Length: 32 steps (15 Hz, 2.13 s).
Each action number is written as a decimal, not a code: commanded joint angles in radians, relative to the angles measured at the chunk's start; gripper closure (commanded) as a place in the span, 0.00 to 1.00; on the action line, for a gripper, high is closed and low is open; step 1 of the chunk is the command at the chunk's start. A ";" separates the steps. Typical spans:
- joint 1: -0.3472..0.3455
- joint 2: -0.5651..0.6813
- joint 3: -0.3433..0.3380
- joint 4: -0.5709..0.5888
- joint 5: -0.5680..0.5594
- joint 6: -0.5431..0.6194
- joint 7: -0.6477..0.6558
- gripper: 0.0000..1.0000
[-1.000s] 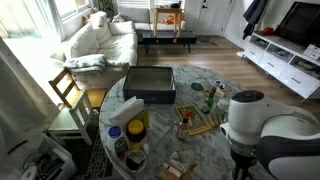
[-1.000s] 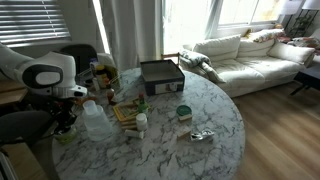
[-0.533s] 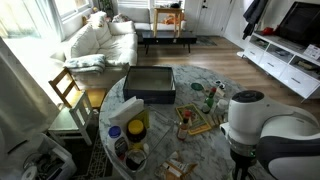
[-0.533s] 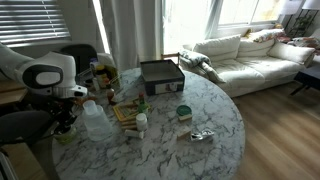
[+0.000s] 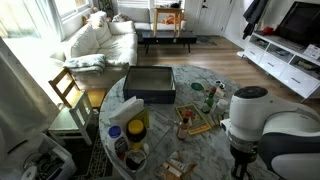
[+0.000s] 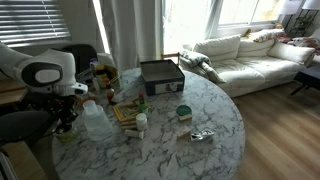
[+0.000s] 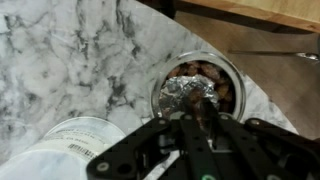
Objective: Remove some content from the coffee can and put them in the measuring cup, remove the measuring cup from the upside down positioned frost cold cup top, flip the frost cold cup to position it upright on the table
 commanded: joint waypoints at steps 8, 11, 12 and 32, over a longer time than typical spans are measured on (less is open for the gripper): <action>-0.007 -0.231 -0.040 -0.020 0.028 -0.242 -0.111 0.97; -0.011 -0.335 -0.048 -0.026 -0.010 -0.355 -0.119 0.97; -0.011 -0.377 -0.048 -0.028 -0.020 -0.396 -0.117 0.97; -0.126 -0.493 -0.170 -0.005 -0.029 -0.109 -0.108 0.97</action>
